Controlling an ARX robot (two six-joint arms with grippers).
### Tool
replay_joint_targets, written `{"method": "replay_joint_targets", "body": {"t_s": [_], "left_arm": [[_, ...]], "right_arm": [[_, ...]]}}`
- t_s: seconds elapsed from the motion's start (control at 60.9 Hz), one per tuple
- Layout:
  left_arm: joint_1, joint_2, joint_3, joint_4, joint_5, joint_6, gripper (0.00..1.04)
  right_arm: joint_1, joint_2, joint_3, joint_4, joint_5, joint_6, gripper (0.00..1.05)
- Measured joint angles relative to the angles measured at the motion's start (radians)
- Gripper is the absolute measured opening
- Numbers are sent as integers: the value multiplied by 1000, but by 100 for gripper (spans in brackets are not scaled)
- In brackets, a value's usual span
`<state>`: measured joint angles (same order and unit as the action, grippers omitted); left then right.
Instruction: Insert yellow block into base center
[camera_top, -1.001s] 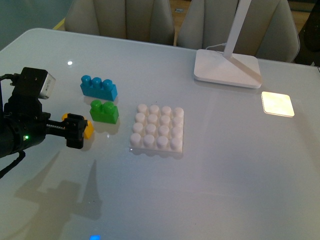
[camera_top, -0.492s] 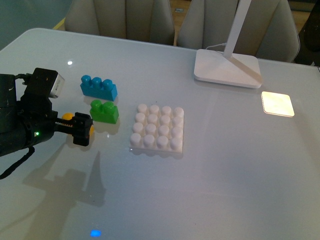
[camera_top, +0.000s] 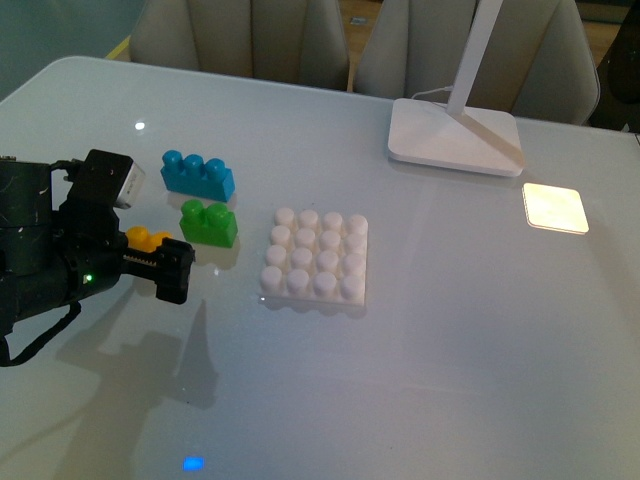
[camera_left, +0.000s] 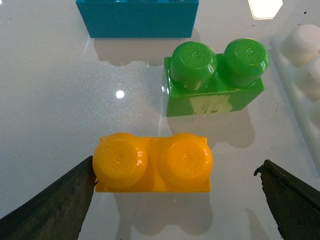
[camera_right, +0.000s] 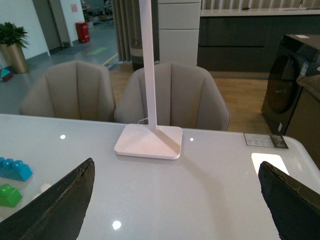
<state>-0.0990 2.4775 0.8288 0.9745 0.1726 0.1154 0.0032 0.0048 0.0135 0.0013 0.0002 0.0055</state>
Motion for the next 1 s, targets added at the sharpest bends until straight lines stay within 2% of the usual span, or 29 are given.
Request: {"method": "replay_joint_targets", "body": {"t_s": [0.739, 0.87, 1.001], "left_arm": [[-5, 41, 54, -39, -23, 8, 97], [-5, 42, 56, -41, -34, 8, 68], [-6, 37, 54, -41, -40, 9, 64]], "right_arm": [[0, 0, 0, 0, 0, 0, 96], [0, 0, 0, 0, 0, 0, 96], [0, 0, 0, 0, 0, 0, 96]]}}
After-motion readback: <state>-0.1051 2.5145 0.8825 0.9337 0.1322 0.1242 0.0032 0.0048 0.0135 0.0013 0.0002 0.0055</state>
